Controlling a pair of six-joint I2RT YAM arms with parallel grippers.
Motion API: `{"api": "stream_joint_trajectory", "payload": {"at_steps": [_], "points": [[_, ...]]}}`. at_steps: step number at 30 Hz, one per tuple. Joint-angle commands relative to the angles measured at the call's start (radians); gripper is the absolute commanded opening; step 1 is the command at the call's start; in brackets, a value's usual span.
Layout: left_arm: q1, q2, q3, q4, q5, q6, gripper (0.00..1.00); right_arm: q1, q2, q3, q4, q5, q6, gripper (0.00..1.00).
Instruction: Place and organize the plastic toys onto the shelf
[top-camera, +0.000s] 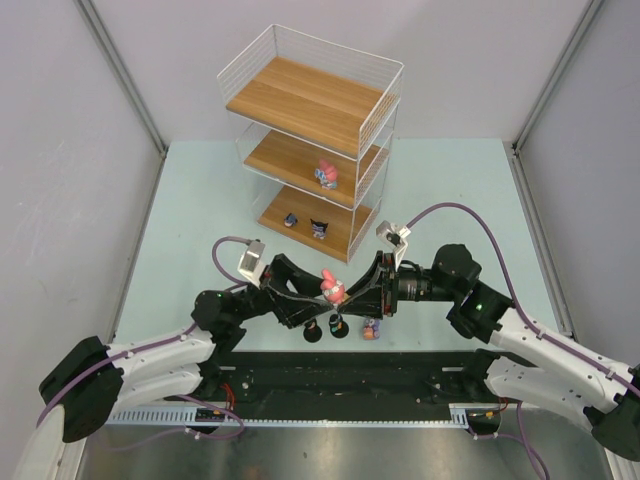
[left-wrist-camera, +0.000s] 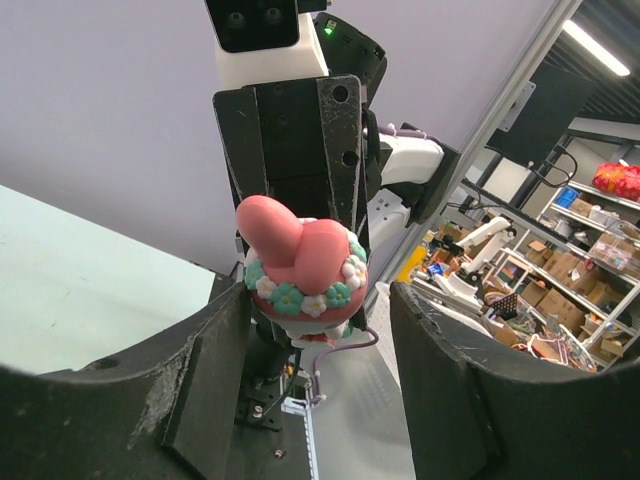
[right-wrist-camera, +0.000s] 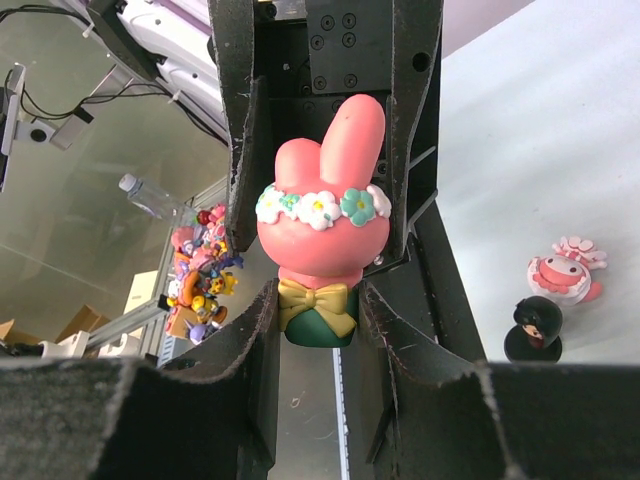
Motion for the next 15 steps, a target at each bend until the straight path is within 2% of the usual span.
{"api": "stream_joint_trajectory", "payload": {"at_steps": [1, 5, 9, 15], "points": [[-0.007, -0.003, 0.029, 0.083, -0.007, -0.012, 0.62, 0.007, 0.002, 0.012, 0.066, -0.02, 0.016, 0.0], [-0.005, -0.011, 0.033, 0.077, -0.014, -0.011, 0.63, 0.01, 0.005, 0.011, 0.064, -0.021, 0.016, 0.0], [-0.005, -0.008, 0.035, 0.086, -0.018, -0.018, 0.68, 0.013, 0.005, 0.006, 0.064, -0.017, 0.016, 0.0], [-0.005, -0.005, 0.042, 0.083, -0.023, -0.021, 0.68, 0.014, 0.006, 0.003, 0.066, -0.02, 0.018, 0.0]]}}
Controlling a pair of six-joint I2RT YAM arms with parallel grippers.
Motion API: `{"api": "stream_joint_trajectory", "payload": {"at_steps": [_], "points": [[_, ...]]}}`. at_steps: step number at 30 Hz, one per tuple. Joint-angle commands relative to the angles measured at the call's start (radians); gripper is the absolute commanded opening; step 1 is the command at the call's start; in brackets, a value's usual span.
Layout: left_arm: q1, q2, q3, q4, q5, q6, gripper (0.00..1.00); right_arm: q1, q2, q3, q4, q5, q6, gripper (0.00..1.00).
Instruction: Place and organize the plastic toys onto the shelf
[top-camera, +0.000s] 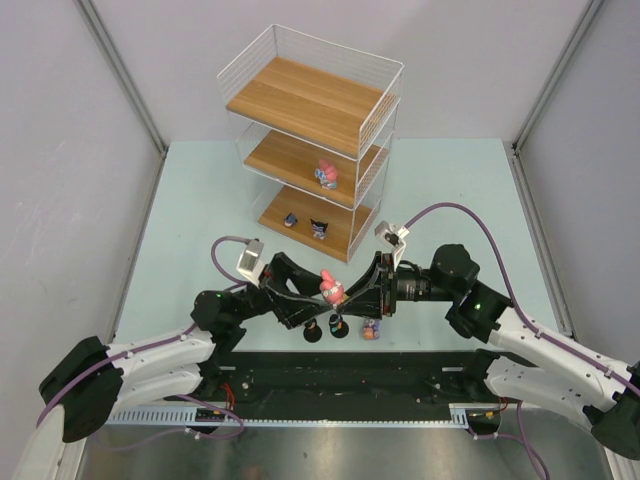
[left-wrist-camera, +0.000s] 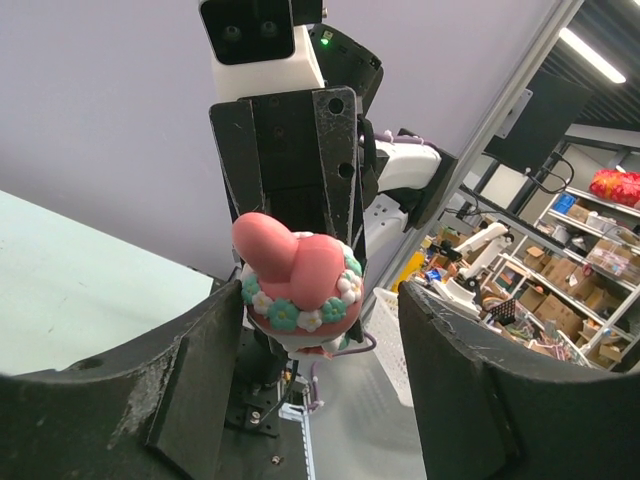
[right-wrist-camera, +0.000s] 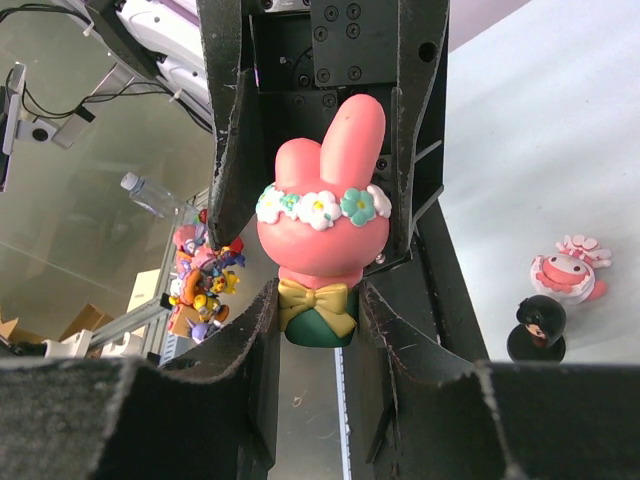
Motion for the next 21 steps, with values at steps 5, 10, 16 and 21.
{"api": "stream_joint_trajectory", "payload": {"at_steps": [5, 10, 16, 21], "points": [[-0.005, -0.003, 0.045, 0.066, -0.03, -0.015, 0.65, 0.007, 0.002, 0.005, 0.062, -0.025, 0.013, 0.0], [-0.005, -0.001, 0.048, 0.061, -0.035, -0.014, 0.59, 0.009, 0.0, 0.007, 0.059, -0.026, 0.011, 0.0], [-0.005, 0.002, 0.047, 0.066, -0.038, -0.017, 0.47, 0.01, -0.001, 0.007, 0.054, -0.023, 0.007, 0.0], [-0.005, 0.002, 0.044, 0.069, -0.041, -0.018, 0.24, 0.013, 0.003, 0.005, 0.05, -0.019, 0.005, 0.0]]}}
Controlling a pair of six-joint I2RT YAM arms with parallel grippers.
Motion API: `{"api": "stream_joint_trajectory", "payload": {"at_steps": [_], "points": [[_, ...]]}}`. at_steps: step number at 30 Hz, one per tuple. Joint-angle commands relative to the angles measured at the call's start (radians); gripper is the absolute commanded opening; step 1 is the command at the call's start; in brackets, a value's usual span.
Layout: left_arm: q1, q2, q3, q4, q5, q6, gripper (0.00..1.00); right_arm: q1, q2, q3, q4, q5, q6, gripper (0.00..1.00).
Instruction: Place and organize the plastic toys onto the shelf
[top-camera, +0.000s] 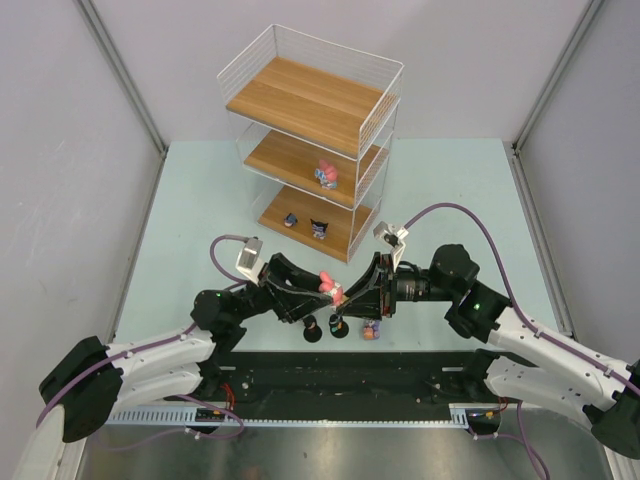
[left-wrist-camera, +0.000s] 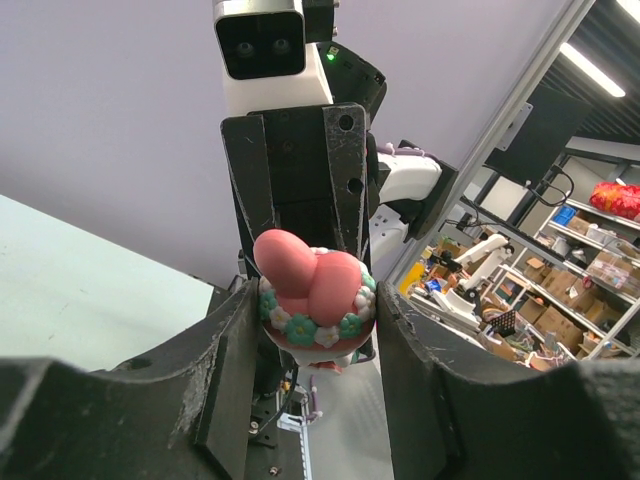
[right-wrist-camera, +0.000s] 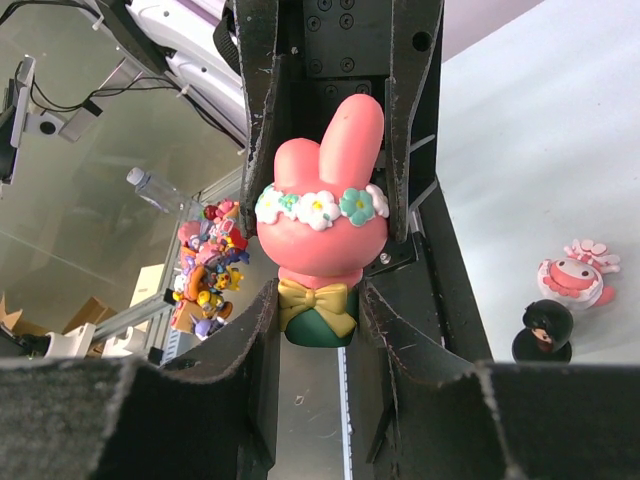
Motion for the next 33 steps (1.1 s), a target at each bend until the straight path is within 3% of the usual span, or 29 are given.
{"api": "stream_joint_trajectory", "payload": {"at_steps": [1, 2, 4, 5, 8, 14, 16, 17, 20, 23, 28, 33], "points": [[-0.005, 0.001, 0.033, 0.069, -0.016, -0.011, 0.16, 0.006, -0.003, 0.007, 0.033, -0.001, 0.005, 0.07], [-0.005, 0.0, 0.034, 0.067, -0.018, -0.011, 0.12, 0.008, -0.003, 0.007, 0.031, 0.0, 0.005, 0.3], [-0.005, 0.0, 0.034, 0.061, -0.021, -0.011, 0.01, 0.005, -0.004, 0.007, 0.028, 0.005, 0.001, 0.52], [-0.005, -0.002, 0.033, 0.06, -0.019, -0.011, 0.0, 0.005, -0.006, 0.005, 0.025, 0.013, -0.001, 0.77], [-0.003, -0.008, 0.026, 0.049, -0.024, -0.005, 0.0, 0.003, -0.03, 0.007, 0.001, 0.046, -0.014, 0.97], [0.055, -0.133, 0.01, -0.142, -0.033, 0.057, 0.0, -0.049, -0.096, 0.007, -0.076, 0.049, -0.036, 1.0], [0.113, -0.257, 0.031, -0.37, -0.071, 0.139, 0.0, -0.066, -0.127, 0.005, -0.13, 0.06, -0.053, 1.0], [0.126, -0.305, 0.051, -0.634, -0.13, 0.187, 0.0, -0.081, -0.137, 0.007, -0.162, 0.071, -0.059, 1.0], [0.129, -0.475, 0.166, -1.054, -0.416, 0.404, 0.0, -0.104, -0.162, 0.007, -0.196, 0.071, -0.071, 1.0], [0.139, -0.49, 0.282, -1.204, -0.572, 0.579, 0.0, -0.113, -0.17, 0.007, -0.231, 0.068, -0.076, 1.0], [0.21, -0.368, 0.433, -1.201, -0.584, 0.757, 0.0, -0.115, -0.17, 0.007, -0.256, 0.076, -0.088, 1.0], [0.353, -0.194, 0.502, -1.071, -0.402, 0.784, 0.0, -0.119, -0.19, 0.005, -0.285, 0.088, -0.105, 1.0]]}}
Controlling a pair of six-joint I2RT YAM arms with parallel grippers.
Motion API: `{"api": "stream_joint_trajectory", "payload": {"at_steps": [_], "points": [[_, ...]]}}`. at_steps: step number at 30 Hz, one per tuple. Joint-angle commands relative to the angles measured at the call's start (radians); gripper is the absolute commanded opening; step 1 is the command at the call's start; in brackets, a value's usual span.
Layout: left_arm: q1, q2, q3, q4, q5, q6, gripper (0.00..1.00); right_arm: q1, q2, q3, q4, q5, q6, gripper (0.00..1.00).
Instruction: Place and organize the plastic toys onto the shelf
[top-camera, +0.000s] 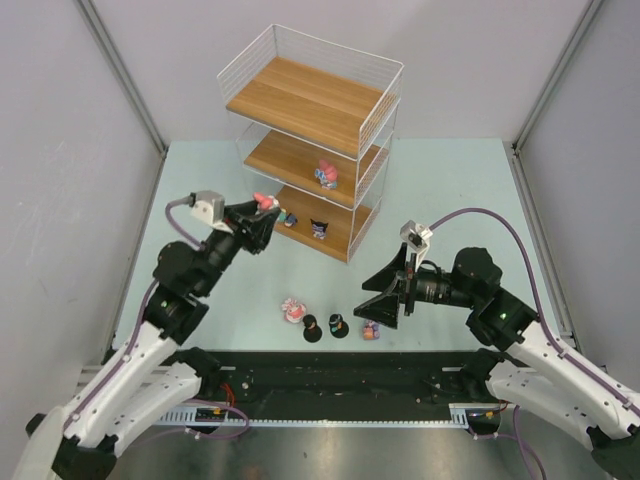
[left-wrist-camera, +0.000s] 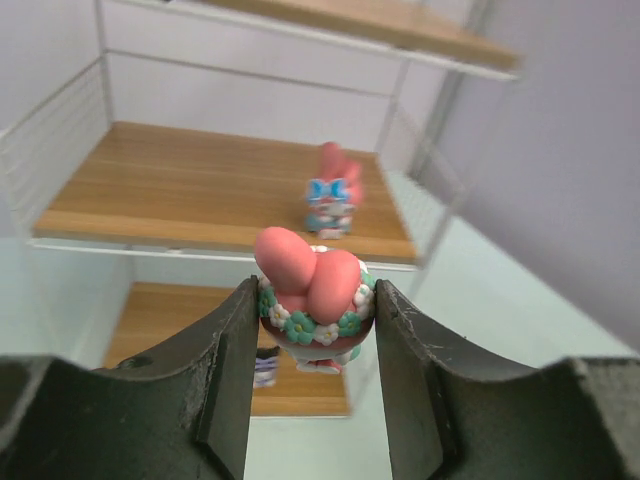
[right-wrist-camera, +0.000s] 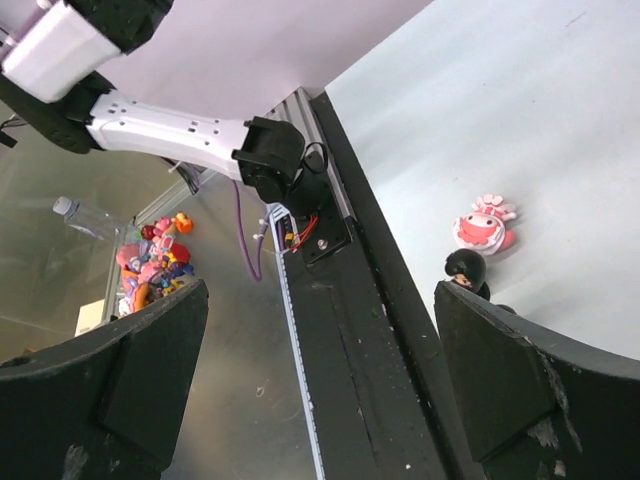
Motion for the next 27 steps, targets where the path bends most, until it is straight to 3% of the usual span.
{"api": "stream_joint_trajectory", "payload": {"at_steps": [1, 8, 15, 22, 27], "points": [[0.118, 0.141, 0.078, 0.044, 0.113, 0.119, 0.0, -0.01, -0.03, 0.008, -0.033, 0.018, -0.029, 1.0], [0.183, 0.333, 0.171, 0.176, 0.191, 0.138, 0.0, -0.035, -0.051, 0.006, -0.091, 0.071, -0.071, 1.0], [0.194, 0.466, 0.286, 0.207, 0.229, 0.156, 0.0, -0.102, -0.024, 0.006, -0.113, 0.074, -0.089, 1.0], [0.194, 0.554, 0.34, 0.221, 0.242, 0.167, 0.0, -0.144, -0.048, 0.006, -0.174, 0.304, -0.105, 1.0], [0.195, 0.588, 0.34, 0.245, 0.237, 0.168, 0.0, -0.187, -0.104, 0.006, -0.173, 0.335, -0.115, 1.0]]}}
